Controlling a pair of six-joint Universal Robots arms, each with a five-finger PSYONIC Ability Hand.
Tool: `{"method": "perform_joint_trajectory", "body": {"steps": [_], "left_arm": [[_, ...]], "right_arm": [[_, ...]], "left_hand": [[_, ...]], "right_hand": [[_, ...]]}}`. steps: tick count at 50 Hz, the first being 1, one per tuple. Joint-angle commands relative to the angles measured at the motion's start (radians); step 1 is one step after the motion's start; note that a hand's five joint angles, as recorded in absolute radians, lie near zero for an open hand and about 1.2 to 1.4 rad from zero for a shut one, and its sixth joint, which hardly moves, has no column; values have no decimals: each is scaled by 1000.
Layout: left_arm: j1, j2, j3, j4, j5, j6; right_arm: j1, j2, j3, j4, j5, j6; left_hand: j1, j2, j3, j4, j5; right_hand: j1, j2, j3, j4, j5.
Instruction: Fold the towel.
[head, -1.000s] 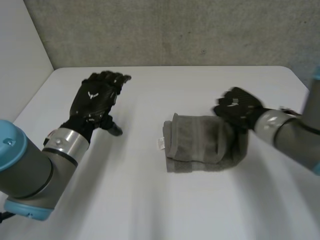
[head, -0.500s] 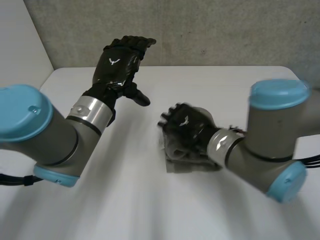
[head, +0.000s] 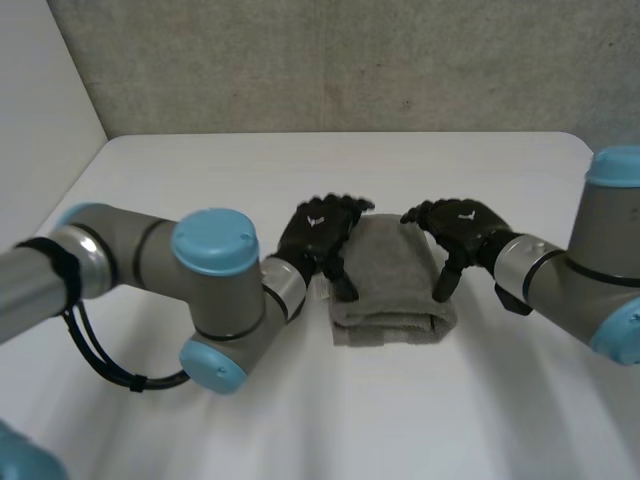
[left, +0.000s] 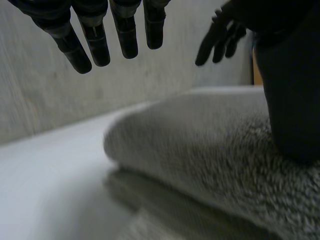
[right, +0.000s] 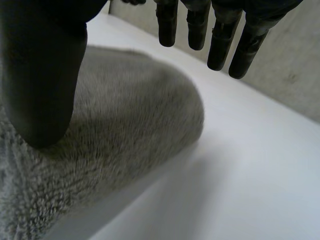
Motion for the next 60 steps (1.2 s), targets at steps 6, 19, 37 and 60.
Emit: {"method": "perform_joint_trajectory", "body": {"steps": [6, 19, 37, 60], "left_arm": [[-13, -59, 39, -98, -49, 6], [-16, 170, 11, -200, -50, 9], [124, 507, 17, -549, -245, 31], [137, 573, -14, -535, -243, 23]], "right_arm": [[11, 129, -68, 22, 58, -3], [11, -129, -98, 22, 159, 94], [13, -348, -74, 29, 307, 149], [14, -341, -63, 29, 311, 178]], "left_hand": [[-65, -60, -43, -66, -193], [-65, -60, -43, -66, -193], [-89, -84, -67, -90, -217], [-89, -84, -67, -90, -217]], "right_hand": [[-57, -77, -71, -83, -56], [-57, -77, -71, -83, -56], [-57, -77, -71, -83, -56], [-57, -77, -71, -83, -56]]}}
